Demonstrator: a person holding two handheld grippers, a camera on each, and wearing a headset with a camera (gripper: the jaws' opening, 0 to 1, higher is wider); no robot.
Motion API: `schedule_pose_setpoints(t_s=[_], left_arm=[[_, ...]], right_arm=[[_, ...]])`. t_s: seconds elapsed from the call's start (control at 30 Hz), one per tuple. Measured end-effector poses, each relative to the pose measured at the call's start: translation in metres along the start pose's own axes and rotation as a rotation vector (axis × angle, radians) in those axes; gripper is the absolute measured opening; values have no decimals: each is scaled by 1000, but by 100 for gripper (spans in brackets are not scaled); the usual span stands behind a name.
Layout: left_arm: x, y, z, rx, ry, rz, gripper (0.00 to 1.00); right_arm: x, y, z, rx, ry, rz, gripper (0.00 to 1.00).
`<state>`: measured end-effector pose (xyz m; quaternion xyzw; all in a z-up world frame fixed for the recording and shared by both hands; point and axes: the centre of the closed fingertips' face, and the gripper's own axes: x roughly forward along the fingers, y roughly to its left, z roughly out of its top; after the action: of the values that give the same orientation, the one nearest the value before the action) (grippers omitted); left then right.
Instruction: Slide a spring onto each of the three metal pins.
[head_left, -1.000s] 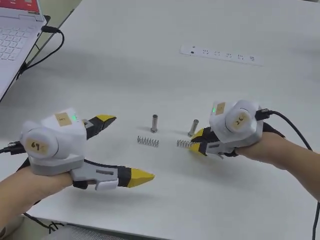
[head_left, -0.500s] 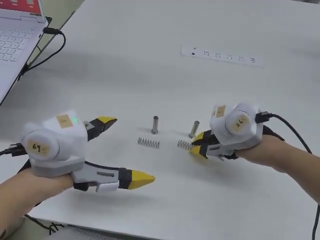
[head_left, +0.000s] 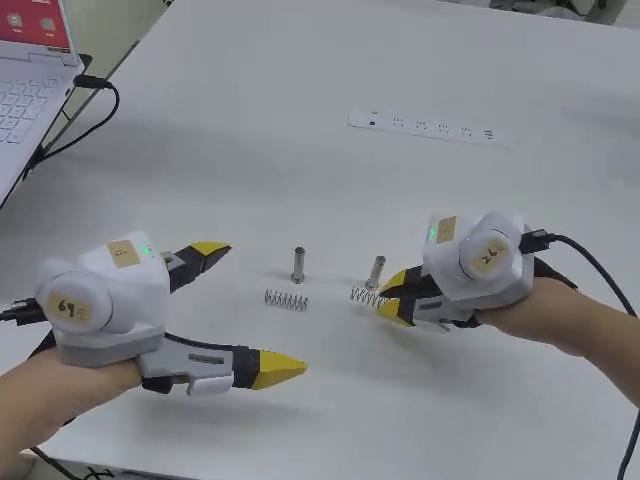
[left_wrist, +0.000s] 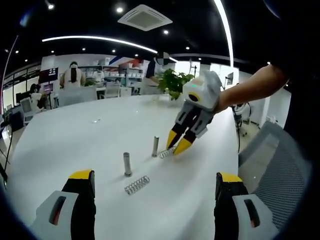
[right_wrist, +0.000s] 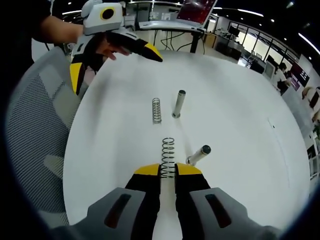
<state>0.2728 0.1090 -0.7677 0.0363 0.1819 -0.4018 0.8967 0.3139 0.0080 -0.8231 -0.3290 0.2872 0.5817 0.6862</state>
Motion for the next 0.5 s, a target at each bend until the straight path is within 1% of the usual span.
schedule_pose_setpoints(t_s=[0.3, 0.37, 0.5], left_arm=[[4, -7, 10, 19, -12, -21, 97], [5, -9, 11, 21, -14, -26, 97], [8, -13, 15, 34, -19, -38, 96]], right_arm=[[-22, 0, 10, -6, -29, -13, 8], [-26, 2, 13, -6, -38, -11, 8], [-32, 8, 17, -35, -39, -1, 8]])
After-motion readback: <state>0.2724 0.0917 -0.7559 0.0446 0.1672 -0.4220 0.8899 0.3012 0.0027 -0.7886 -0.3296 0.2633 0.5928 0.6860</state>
